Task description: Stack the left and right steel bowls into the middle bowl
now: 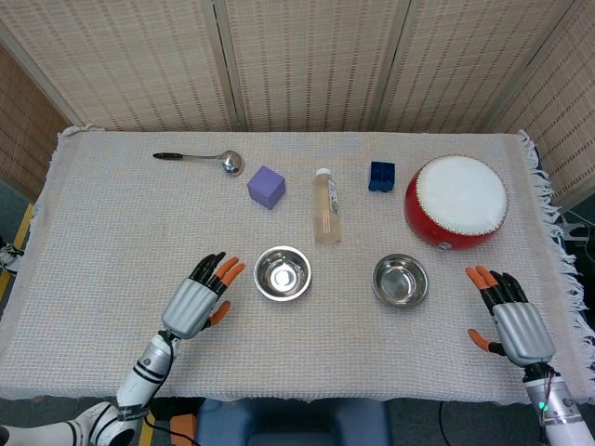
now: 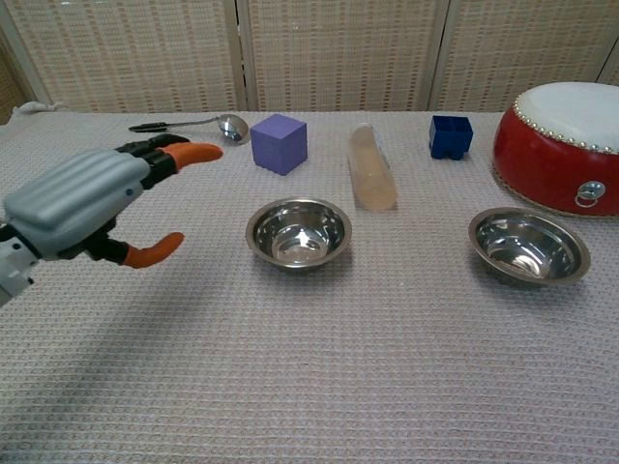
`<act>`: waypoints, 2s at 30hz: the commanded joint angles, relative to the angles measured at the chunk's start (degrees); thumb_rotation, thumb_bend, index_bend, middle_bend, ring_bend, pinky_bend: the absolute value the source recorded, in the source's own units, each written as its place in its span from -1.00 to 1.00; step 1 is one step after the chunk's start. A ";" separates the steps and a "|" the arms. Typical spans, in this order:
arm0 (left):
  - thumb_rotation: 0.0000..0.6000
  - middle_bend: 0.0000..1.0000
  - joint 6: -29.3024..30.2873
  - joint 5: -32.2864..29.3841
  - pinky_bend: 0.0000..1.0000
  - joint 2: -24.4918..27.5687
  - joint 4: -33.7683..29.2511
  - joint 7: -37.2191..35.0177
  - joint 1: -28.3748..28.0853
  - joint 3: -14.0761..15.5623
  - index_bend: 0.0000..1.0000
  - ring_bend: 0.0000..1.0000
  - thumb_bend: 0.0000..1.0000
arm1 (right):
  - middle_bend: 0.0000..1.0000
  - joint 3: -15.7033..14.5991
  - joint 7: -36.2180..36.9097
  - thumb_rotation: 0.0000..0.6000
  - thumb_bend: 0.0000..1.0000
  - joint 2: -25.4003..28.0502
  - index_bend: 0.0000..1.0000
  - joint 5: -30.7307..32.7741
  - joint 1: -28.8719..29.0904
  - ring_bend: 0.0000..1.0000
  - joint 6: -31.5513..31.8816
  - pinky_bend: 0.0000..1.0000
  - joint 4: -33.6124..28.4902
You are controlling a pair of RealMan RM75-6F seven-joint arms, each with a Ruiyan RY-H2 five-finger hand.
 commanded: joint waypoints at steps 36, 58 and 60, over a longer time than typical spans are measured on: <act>1.00 -0.84 8.54 -2.58 -0.81 9.84 0.19 -13.69 10.16 -2.34 -0.79 -1.00 -0.17 | -0.76 3.81 -2.35 1.00 -0.16 -23.25 0.37 -6.61 13.29 -1.00 -0.41 -1.00 16.57; 1.00 -0.83 9.31 -5.23 -0.81 14.44 -3.11 -14.00 13.51 -3.94 -0.78 -1.00 -0.18 | -0.84 8.36 -1.23 1.00 -0.44 -37.14 -0.84 -3.64 27.79 -1.00 -10.84 -1.00 25.09; 1.00 -0.83 9.07 -5.38 -0.81 14.66 -3.31 -13.79 13.58 -4.04 -0.78 -1.00 -0.18 | -0.90 8.06 -1.18 1.00 -0.58 -35.89 -0.99 -3.30 27.38 -1.00 -10.48 -1.00 23.51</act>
